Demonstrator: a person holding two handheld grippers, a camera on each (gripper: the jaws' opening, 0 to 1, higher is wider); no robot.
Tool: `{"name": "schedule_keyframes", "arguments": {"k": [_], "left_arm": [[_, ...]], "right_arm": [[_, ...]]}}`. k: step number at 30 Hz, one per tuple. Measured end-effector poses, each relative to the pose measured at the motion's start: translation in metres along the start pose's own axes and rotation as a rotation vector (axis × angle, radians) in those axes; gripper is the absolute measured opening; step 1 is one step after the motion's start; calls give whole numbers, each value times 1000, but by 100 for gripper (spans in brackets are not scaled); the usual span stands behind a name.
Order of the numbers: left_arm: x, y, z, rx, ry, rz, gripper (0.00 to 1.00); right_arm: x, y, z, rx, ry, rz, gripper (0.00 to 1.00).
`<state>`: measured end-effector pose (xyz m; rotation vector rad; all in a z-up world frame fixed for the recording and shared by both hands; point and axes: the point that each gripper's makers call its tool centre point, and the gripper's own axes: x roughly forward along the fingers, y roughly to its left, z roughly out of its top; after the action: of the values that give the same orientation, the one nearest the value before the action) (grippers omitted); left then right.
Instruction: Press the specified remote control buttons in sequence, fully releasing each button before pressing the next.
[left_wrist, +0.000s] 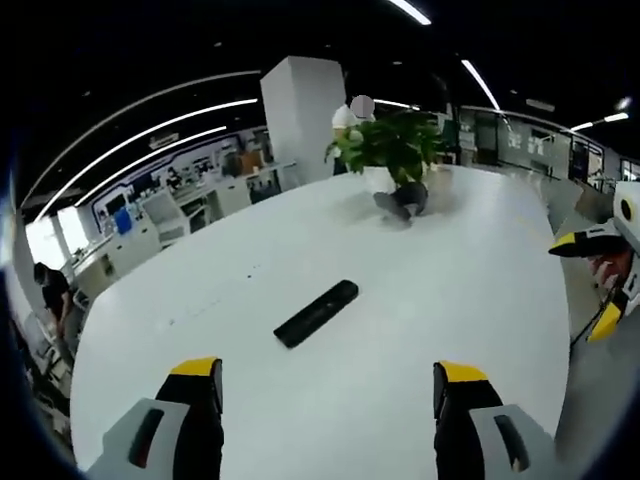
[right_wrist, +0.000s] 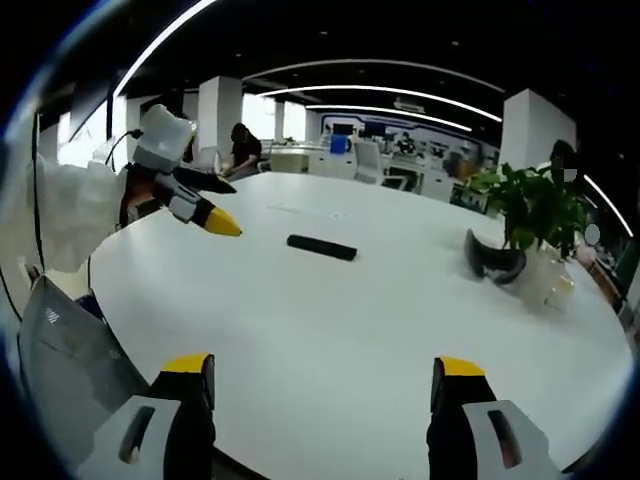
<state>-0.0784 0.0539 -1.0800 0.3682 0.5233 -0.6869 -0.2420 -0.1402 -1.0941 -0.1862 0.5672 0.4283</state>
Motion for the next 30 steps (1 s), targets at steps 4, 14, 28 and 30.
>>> {"name": "schedule_keyframes", "arguments": {"k": [4, 14, 28, 30], "left_arm": [[11, 3, 7, 22, 1, -12, 87], [43, 13, 22, 105, 36, -54, 78], [89, 33, 17, 208, 151, -99, 62], [95, 33, 17, 225, 168, -116, 60]], "right_arm": [[0, 0, -1, -1, 3, -2, 88], [2, -1, -4, 6, 23, -2, 87], [4, -4, -8, 19, 48, -12, 85], [4, -3, -9, 10, 56, -14, 84]]}}
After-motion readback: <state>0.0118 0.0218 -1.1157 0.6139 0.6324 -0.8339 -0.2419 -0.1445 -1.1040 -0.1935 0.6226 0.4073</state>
